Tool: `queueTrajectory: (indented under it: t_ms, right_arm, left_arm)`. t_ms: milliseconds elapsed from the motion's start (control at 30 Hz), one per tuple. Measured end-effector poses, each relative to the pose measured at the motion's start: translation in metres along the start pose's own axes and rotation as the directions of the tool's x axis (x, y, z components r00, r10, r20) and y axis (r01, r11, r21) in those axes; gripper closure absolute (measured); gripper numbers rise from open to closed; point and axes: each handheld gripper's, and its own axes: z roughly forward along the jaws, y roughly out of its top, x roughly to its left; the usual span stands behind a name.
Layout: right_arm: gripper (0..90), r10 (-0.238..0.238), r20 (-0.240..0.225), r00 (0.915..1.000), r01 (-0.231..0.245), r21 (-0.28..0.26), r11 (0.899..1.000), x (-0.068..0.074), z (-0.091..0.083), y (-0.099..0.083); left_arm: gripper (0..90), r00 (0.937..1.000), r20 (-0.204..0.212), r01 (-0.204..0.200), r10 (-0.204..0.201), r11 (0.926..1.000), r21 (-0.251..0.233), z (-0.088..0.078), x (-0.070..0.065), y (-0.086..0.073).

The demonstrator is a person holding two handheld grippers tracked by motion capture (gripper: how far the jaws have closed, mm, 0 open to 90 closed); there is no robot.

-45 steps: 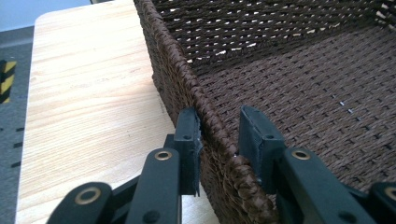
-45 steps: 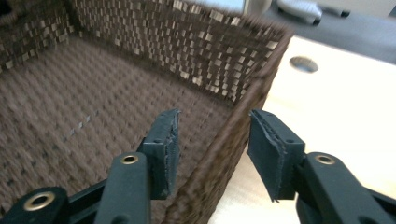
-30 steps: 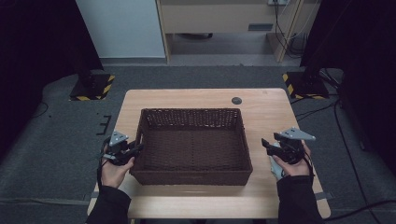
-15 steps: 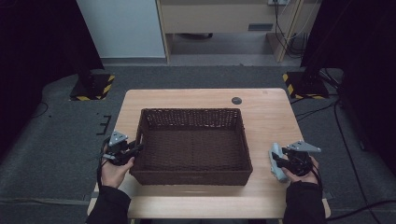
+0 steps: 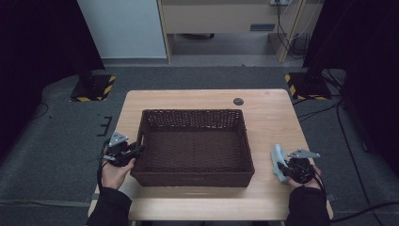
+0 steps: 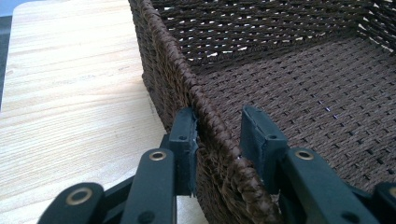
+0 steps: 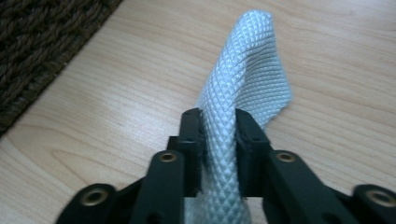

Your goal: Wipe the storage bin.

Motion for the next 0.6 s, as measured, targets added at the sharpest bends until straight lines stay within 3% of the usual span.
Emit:
queueTrajectory:
  t_ms: [67, 267, 433, 600]
  right_arm:
    - [81.7, -0.006, -0.01, 0.9999, 0.006, 0.007, 1.0, 0.0, -0.001, 0.001]
    - [83.1, -0.002, -0.042, 0.9991, -0.001, -0.063, 0.998, 0.002, -0.006, 0.011]
    - [82.9, -0.024, -0.072, 0.9971, 0.011, -0.179, 0.984, 0.005, -0.014, 0.03]
    - [82.9, -0.042, -0.09, 0.9951, 0.021, -0.222, 0.975, 0.009, -0.009, 0.045]
  left_arm:
    - [66.7, 1.0, -0.003, 0.001, -0.001, 1.0, -0.004, 0.0, 0.0, 0.0]
    - [68.3, 0.9999, -0.011, -0.008, 0.008, 1.0, -0.005, 0.0, -0.002, 0.0]
    - [69.3, 1.0, -0.007, -0.006, 0.005, 1.0, -0.006, 0.0, -0.003, 0.0]
    - [69.6, 1.0, -0.001, -0.005, 0.005, 1.0, 0.0, 0.0, -0.006, 0.001]
